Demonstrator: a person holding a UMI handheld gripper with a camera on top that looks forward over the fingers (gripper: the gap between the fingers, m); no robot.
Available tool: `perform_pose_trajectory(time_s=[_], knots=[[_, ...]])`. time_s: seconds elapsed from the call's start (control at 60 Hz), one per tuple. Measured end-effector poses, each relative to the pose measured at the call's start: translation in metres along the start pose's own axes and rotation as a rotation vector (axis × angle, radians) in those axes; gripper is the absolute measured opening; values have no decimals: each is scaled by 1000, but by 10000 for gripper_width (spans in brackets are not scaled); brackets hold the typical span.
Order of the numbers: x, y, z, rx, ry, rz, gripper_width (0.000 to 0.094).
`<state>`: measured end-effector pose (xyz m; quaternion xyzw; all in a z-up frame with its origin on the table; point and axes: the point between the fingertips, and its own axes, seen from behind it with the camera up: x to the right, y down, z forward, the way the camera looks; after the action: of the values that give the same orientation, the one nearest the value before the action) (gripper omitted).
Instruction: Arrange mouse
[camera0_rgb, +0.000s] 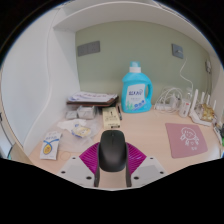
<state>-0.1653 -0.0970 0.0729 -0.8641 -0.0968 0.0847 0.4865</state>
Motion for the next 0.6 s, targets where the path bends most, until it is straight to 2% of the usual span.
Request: perform_pose_trajectory(time_s=[0.1, 0.183, 0.25, 0.3, 0.367, 0.45, 0.533, 0.6], knots=[[36, -91, -34, 159, -12, 41, 357], [92, -155, -49, 262, 21, 58, 354], [153, -179, -45, 290, 70, 81, 354], [202, -177, -32, 284, 116, 94, 352], [270, -151, -2, 200, 186, 116, 351], [337, -85, 33, 60, 246, 138, 349], [374, -24, 58, -72, 265, 168, 351], [387, 9, 69, -132, 264, 178, 356]])
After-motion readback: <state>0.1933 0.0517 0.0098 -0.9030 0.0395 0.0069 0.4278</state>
